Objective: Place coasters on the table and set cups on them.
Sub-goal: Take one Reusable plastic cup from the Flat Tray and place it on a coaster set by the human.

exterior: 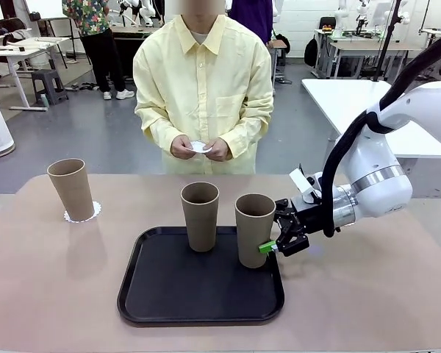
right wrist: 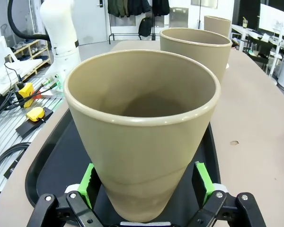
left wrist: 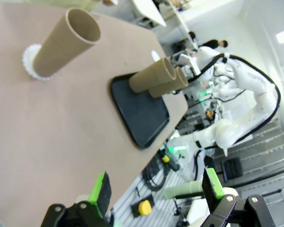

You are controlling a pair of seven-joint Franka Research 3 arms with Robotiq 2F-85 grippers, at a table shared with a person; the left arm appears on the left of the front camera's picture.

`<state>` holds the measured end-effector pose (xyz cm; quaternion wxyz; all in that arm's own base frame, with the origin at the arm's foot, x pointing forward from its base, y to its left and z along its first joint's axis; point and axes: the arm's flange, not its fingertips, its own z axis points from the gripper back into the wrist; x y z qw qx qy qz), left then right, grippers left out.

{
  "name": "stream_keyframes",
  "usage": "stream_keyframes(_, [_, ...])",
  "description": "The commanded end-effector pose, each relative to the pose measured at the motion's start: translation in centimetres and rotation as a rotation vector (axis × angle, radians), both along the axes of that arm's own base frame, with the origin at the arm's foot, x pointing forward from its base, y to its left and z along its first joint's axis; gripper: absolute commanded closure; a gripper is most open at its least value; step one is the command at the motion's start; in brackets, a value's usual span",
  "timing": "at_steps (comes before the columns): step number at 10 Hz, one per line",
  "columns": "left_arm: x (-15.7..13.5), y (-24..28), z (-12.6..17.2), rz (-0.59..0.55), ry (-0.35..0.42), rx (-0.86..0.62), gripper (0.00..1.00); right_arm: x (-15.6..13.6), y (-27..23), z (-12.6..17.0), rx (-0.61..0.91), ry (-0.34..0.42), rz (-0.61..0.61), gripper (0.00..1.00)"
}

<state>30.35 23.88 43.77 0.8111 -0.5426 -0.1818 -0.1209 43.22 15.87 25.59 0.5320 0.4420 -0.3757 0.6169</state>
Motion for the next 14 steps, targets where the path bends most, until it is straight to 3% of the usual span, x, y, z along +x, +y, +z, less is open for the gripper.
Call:
stream_keyframes(1, [-0.1,0.0,0.2,0.001,-0.005,-0.009,0.00,0.7,1.2,-0.4,0.037,0.011,-0.022,0.00])
stream_keyframes(7, [-0.1,0.0,0.2,0.001,-0.005,-0.009,0.00,0.4,1.7,-0.5,0.075,0.083,0.024,0.00])
stream_keyframes(8, [-0.1,0.0,0.2,0.001,-0.005,-0.009,0.00,0.3,1.7,-0.6,0.090,0.086,0.058,0.10])
stream_keyframes(9, [-0.1,0.0,0.2,0.001,-0.005,-0.009,0.00,0.4,1.6,-0.6,0.093,0.090,0.061,0.59])
stream_keyframes(10, [-0.1,0.0,0.2,0.001,-0.005,-0.009,0.00,0.4,1.6,-0.7,0.091,0.093,0.068,0.69])
stream_keyframes(11, [-0.1,0.0,0.2,0.001,-0.005,-0.009,0.00,0.4,1.7,-0.8,0.090,0.095,0.068,1.00])
stream_keyframes(14, [-0.1,0.0,0.2,0.001,-0.005,-0.009,0.00,-0.6,0.8,1.1,0.068,0.096,0.006,1.00])
